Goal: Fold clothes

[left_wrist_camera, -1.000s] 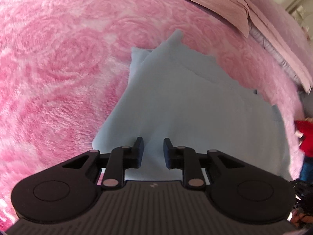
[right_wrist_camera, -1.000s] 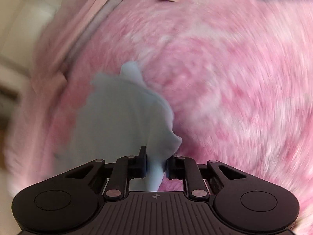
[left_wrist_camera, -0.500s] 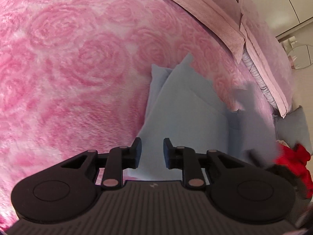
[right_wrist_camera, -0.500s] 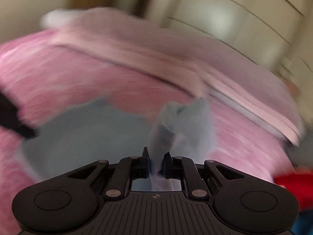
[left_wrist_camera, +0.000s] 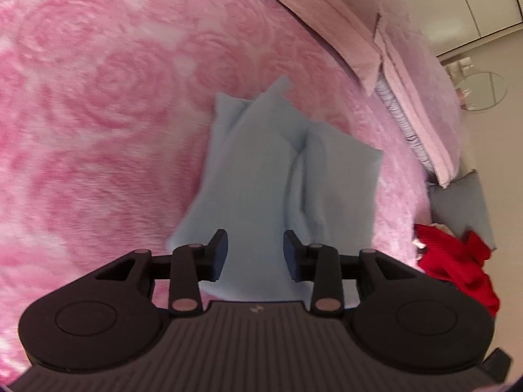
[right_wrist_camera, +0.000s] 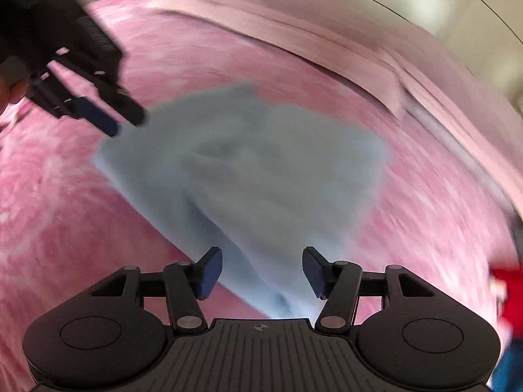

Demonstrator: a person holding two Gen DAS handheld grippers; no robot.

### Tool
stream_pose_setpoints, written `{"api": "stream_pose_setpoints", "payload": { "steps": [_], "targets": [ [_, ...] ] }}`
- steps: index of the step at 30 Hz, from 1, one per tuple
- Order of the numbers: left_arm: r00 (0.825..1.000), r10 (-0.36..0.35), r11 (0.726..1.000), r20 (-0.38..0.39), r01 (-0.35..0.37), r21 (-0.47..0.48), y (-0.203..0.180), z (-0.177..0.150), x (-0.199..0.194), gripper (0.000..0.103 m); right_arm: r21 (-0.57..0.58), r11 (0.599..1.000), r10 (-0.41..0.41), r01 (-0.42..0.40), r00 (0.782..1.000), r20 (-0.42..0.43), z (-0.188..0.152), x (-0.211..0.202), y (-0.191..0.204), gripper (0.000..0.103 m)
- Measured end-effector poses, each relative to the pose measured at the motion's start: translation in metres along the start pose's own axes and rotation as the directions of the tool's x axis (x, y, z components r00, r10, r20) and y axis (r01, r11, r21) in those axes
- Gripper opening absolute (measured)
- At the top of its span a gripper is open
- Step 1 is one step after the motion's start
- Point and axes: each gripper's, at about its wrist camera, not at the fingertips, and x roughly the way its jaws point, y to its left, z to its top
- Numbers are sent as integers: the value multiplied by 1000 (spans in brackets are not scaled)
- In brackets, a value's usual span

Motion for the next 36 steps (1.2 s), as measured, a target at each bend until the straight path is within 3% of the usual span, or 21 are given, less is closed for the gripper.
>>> {"api": "stream_pose_setpoints", "payload": {
  "steps": [2,3,4,6,8,9,11,12,14,15,16,18,20,21,24,26,28,31,35,36],
  "targets": [
    [999,-28,999,-16,27,-18,-3,0,10,37,205,979,4,6,999,-49,-10,2,-41,57],
    [999,-42,999,-25,41,-28,-4,0,15,42,321,947,15,11,997,-78,-14,6,-63,57],
    [998,-56,998,-32,55,-37,-6,0,20,44,455,890,37,16,994,-106,-20,13,-85,57],
    [995,-84,995,-48,81,-56,-9,1,30,45,706,708,94,8,990,-105,-37,21,-121,57],
    [992,-112,991,-63,108,-76,-11,1,40,45,883,467,167,-37,985,-46,-52,37,-152,57],
    [989,-127,989,-70,121,-86,-13,1,45,46,930,364,194,-55,981,-18,-57,45,-161,56],
    [985,-153,984,-83,144,-102,-16,1,54,46,978,195,233,-69,972,22,-63,61,-172,56],
    [984,-156,985,-87,148,-93,-19,0,58,46,988,136,254,-76,966,39,-64,68,-173,56],
    [984,-152,987,-94,147,-58,-26,-2,64,39,994,76,285,-76,957,51,-64,78,-175,56],
    [985,-145,989,-97,143,-33,-30,-3,67,22,996,54,294,-74,954,56,-63,83,-176,56],
    [987,-135,991,-90,136,6,-34,-4,67,14,996,53,290,-73,956,55,-61,84,-176,56],
    [992,-119,987,-32,121,103,-44,-5,55,10,994,67,294,-85,954,62,-59,81,-175,55],
    [985,-155,971,71,139,193,-52,-9,27,10,991,86,302,-104,950,73,-56,77,-172,54],
    [977,-174,962,120,143,231,-54,-11,13,10,986,115,313,-122,946,80,-53,74,-168,54],
    [968,-131,957,216,67,284,-47,-18,-23,10,945,265,348,-193,933,94,-31,70,-150,54],
    [978,-46,969,201,-5,247,-27,-20,-24,11,906,357,369,-226,925,85,-14,72,-132,54],
    [992,24,985,126,-45,167,-1,-18,-11,15,869,438,363,-230,930,64,-3,74,-118,55],
    [994,0,994,111,-12,109,14,-16,-2,19,814,540,331,-214,943,28,8,78,-101,55],
    [990,-59,998,128,54,38,20,-10,-3,21,777,584,342,-233,940,24,6,73,-101,55],
    [988,-72,997,134,66,49,19,-10,-5,7,770,592,343,-237,939,24,5,71,-102,55]
  ]
}}
